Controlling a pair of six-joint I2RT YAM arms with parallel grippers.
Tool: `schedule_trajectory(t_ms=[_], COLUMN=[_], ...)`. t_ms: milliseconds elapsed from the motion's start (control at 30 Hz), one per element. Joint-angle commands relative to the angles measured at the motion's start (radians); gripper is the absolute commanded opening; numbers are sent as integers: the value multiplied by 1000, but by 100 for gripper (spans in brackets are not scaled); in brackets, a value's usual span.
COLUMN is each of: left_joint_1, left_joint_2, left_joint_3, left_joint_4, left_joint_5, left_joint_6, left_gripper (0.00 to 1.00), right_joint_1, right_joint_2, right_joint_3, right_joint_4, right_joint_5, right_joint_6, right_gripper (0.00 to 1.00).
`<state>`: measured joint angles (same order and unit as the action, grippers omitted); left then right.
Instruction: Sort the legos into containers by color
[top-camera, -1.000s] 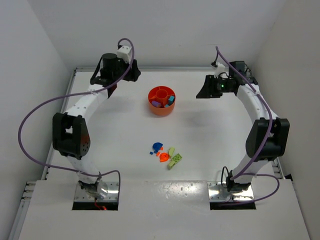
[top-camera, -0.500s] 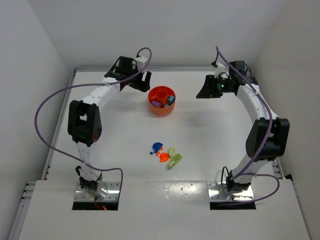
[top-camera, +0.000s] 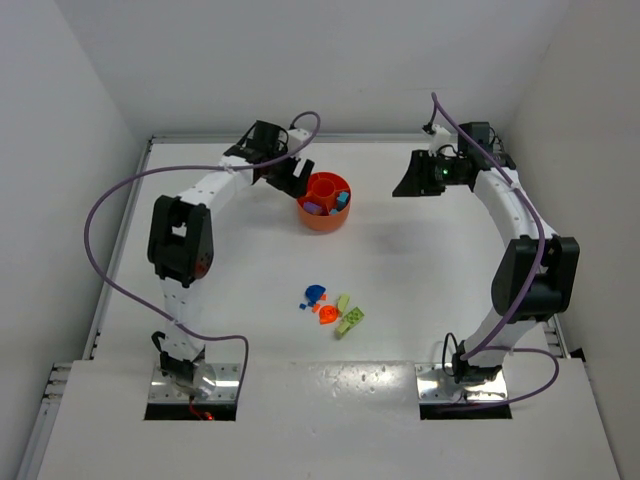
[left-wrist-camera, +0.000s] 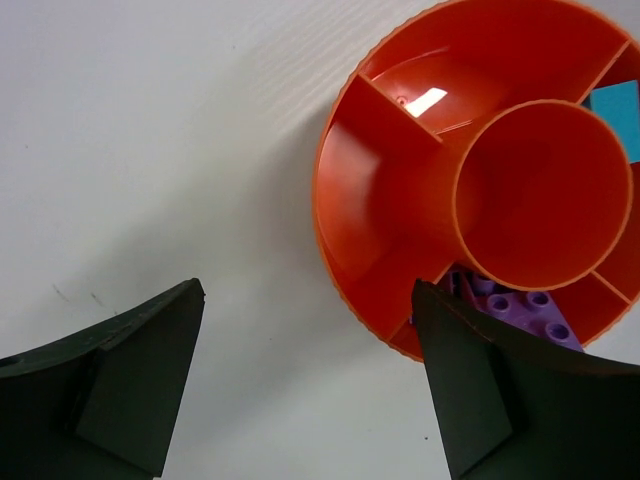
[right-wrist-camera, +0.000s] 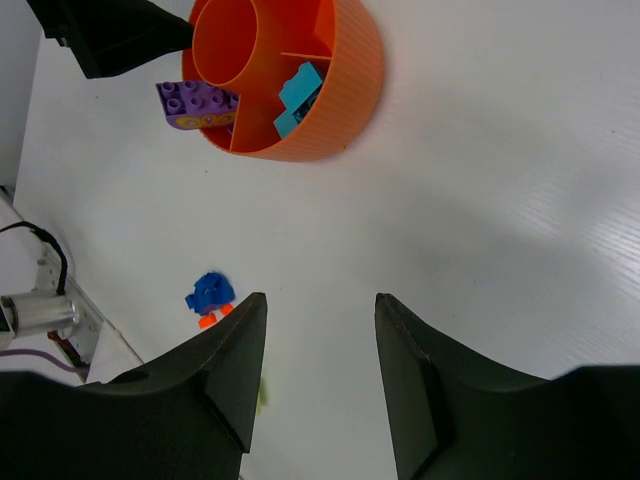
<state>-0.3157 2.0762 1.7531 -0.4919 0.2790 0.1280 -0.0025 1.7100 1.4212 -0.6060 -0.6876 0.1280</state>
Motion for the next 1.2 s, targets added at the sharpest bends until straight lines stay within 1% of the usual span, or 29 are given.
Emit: schedule_trajectory(t_ms=[0, 467, 633, 700, 767, 833, 967, 1167], left_joint_1=[-8, -8, -8, -8, -8, -8, -8, -26], left_joint_2=[5, 33, -7, -24, -59, -79, -146, -212], left_joint_3=[25, 36, -18, -30, -61, -81, -133, -176], left_joint_4=[-14, -5, -5, -30, -30, -39, -62, -33], left_joint_5=[-26, -55, 14, 43, 72, 72, 130, 180], left_joint_6=[18, 27, 80, 90, 101, 113, 143, 131], left_gripper=[91, 91, 91, 91, 91, 91, 91, 92], right_joint_1=[6, 6, 6, 6, 6, 6, 6, 6], right_joint_2=[-24, -15, -15, -15, -15, -15, -15, -24], right_joint_3=[19, 28, 28, 38, 38, 38, 38, 28], right_joint_4=[15, 15, 15, 15, 6, 6, 6, 15], right_joint_5=[-7, -7, -7, -7, -16, -16, -16, -16], right_joint_6=[-18, -18, -18, -18, -18, -18, -18, -18], right_gripper=[48, 48, 48, 48, 48, 48, 48, 48])
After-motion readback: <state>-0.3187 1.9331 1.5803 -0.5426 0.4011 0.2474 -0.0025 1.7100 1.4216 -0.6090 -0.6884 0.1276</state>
